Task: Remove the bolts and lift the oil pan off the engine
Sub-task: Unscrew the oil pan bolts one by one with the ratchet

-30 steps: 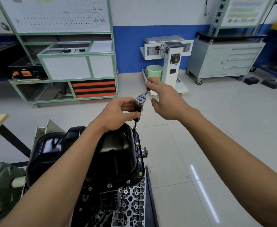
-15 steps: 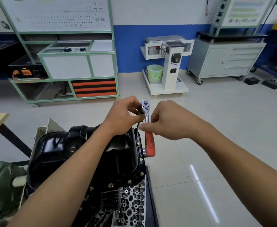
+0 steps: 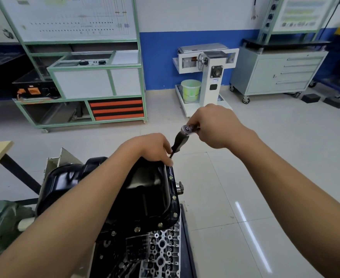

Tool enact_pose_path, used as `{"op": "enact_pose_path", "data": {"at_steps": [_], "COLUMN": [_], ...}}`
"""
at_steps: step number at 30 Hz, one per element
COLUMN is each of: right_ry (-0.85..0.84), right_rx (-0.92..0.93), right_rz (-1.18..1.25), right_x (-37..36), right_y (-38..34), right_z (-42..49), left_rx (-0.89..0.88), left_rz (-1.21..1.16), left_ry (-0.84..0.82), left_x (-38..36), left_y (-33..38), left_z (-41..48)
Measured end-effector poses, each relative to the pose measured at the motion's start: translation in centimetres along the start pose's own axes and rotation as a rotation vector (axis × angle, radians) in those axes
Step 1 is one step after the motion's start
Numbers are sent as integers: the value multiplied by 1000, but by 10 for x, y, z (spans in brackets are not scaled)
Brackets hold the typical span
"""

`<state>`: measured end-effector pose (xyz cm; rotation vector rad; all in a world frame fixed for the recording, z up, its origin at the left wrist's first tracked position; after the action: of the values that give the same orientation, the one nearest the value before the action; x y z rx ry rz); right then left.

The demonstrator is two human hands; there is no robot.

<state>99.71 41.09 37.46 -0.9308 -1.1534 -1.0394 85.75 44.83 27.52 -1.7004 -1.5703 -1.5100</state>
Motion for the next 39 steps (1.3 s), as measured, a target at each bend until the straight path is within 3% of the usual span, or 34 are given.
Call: {"op": "enact_pose_path", "data": {"at_steps": [2,7,14,18,29,34,39], "right_ry": [45,116,183,238,176,189,201], "right_rx": [-67,-265,-415,-471,-563,-577,-604], "right_rz": [76,262,381,427,584,704,718], "right_x": [-3,-17,-30,-31,-50,-60,-62], "right_y": [12,43,66,79,122,122,123], "right_z": [1,3,0,-1,-24,-33,-37], "left_rx": [49,81,104,84,29,-76,-131], "left_rz": [149,254,338,349,425,555,542], "left_ry": [-130,-272,-353,-359,-223,-244,-259], "left_x": [-9,-22,-30,-31,-29,-33,-32], "left_y": [2,6,0,0,-4,10,13], "left_z": [14,45,61,64,78,80,77]}}
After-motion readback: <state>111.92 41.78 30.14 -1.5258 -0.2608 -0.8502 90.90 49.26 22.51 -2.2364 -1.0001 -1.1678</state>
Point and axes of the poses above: each hand's wrist, its own z-axis towards the middle knuckle, its own x-axis out of the back of the hand, y = z × x, the point moved 7 cm from there along z, towards the middle knuckle, and after that the axes turned 1 degree about z, right-handed, at the moved point
